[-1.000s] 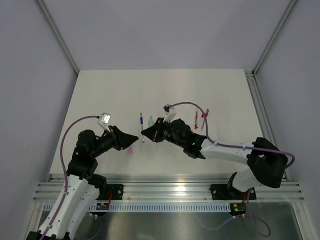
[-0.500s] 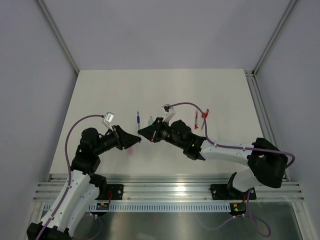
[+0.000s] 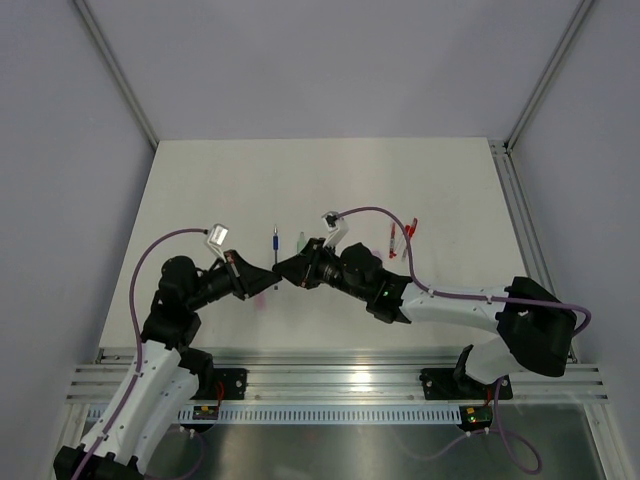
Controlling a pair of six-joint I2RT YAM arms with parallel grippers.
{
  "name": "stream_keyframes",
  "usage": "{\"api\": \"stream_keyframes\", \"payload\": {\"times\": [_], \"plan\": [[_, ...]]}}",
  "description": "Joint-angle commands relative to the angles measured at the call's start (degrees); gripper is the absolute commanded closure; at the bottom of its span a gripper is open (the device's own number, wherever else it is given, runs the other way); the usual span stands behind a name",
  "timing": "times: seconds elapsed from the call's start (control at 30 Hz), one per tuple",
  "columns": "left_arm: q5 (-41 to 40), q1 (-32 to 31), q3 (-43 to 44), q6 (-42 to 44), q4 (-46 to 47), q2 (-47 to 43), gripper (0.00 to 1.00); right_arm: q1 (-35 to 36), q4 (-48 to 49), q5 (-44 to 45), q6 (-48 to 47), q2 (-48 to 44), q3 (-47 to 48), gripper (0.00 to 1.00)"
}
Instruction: Insert the pens into the pen caps
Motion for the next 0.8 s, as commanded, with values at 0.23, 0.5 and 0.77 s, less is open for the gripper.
{"api": "stream_keyframes", "payload": {"times": [0.23, 0.5, 0.77], "plan": [[2.3, -0.2, 0.1, 2.6, -0.4, -2.9, 1.0, 0.1, -14.8, 3.6, -8.2, -3.6, 10.5, 0.57], [3.6, -0.9, 0.4, 2.8, -0.3, -3.3, 1.0, -1.6, -18.6, 2.6, -9.0, 0.1, 16.9, 0.72], [4.9, -0.9, 1.6, 2.4, 0.9, -2.5, 0.99, -1.5, -18.4, 0.3, -7.7, 2.4, 16.6, 0.71]]}}
